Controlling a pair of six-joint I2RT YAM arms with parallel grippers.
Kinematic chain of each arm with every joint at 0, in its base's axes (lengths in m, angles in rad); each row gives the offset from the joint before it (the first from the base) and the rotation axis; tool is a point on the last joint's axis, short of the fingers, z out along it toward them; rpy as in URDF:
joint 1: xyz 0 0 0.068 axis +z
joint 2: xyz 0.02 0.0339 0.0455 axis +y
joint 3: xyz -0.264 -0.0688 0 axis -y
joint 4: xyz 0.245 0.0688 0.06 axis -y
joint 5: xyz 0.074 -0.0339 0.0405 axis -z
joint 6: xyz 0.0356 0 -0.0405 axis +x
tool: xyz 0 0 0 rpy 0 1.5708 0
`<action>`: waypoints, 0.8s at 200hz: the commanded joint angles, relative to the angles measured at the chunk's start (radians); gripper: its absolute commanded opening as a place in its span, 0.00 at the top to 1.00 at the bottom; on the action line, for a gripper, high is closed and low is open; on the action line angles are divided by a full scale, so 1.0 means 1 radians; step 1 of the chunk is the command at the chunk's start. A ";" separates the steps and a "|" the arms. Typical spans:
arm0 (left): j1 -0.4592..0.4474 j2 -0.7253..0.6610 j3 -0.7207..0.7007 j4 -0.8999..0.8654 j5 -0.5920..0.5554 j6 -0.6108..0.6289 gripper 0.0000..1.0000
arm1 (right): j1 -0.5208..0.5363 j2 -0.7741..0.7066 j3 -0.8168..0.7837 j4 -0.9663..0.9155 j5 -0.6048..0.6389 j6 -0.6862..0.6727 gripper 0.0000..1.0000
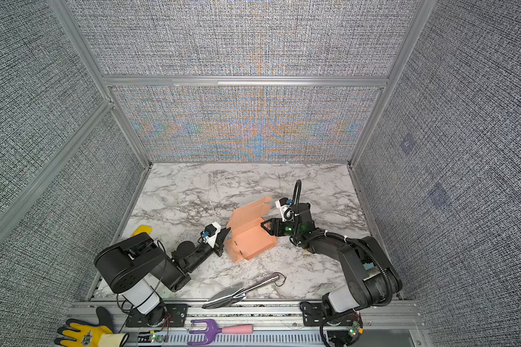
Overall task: Assemble paper box
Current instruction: Fold the bottom flaps of a flat cardboard box at the center of the table.
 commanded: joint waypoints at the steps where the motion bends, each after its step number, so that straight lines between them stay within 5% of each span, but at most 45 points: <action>1: 0.001 0.005 -0.004 0.063 -0.003 -0.007 1.00 | -0.019 0.004 -0.017 0.083 -0.044 0.068 0.39; 54: 0.002 0.013 -0.006 0.071 -0.003 -0.007 1.00 | -0.074 0.000 -0.055 0.174 -0.087 0.150 0.39; 99: 0.002 0.012 -0.008 0.075 0.002 -0.006 1.00 | -0.133 -0.007 -0.026 0.013 0.024 0.095 0.45; 160: 0.002 -0.001 -0.009 0.075 0.015 -0.002 1.00 | -0.155 0.126 -0.001 0.002 -0.004 0.097 0.47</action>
